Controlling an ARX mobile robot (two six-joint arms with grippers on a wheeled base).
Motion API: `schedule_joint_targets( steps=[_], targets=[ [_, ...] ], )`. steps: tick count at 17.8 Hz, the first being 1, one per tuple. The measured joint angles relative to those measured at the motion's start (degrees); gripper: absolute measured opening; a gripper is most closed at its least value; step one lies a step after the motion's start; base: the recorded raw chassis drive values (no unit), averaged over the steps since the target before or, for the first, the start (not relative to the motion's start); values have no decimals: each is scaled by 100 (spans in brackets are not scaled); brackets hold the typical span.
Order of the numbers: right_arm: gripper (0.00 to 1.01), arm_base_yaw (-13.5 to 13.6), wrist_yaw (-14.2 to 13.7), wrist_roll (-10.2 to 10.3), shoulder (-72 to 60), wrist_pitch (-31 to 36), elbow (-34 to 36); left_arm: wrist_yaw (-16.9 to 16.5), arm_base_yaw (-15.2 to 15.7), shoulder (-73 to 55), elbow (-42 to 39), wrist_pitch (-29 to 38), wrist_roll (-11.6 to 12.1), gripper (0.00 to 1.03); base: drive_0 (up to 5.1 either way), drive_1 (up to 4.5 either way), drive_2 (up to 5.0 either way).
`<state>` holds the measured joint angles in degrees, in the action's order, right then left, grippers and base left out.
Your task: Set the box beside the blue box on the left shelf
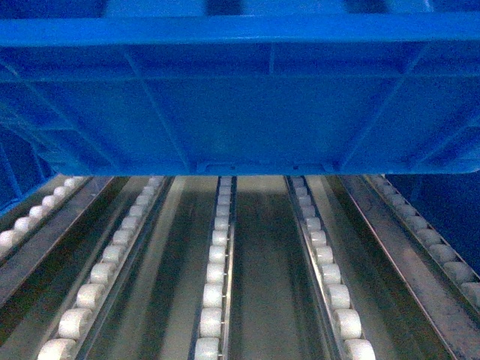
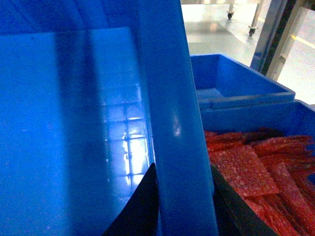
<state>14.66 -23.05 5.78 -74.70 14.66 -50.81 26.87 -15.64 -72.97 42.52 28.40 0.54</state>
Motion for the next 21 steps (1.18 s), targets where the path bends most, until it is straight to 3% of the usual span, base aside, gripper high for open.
schedule_joint_targets(
  steps=[2,5,9,11,15,21],
  targets=[
    [21,76,-28,50,-17,-258,-35,72,55,0,0,-61,157,14,0,0,0],
    [21,245,398,396,-208,-1174,-131,-105,457,2,4,-841,302,14,0,0,0],
    [21,481,684,748,-505,-1539,-72,-426,951,-22,-13,-1445,463,14,0,0,0],
    [21,476,684,815,-566,-1720,-70,-472,944,-153,-90,-1517,402,14,0,0,0],
    [21,409,1049,1027,-861,-2076,188,-446,911,-409,-319,-2033,260,14,0,0,0],
    [21,409,1130,1108,-942,-2094,280,-446,935,-446,-378,-2135,271,14,0,0,0]
  ],
)
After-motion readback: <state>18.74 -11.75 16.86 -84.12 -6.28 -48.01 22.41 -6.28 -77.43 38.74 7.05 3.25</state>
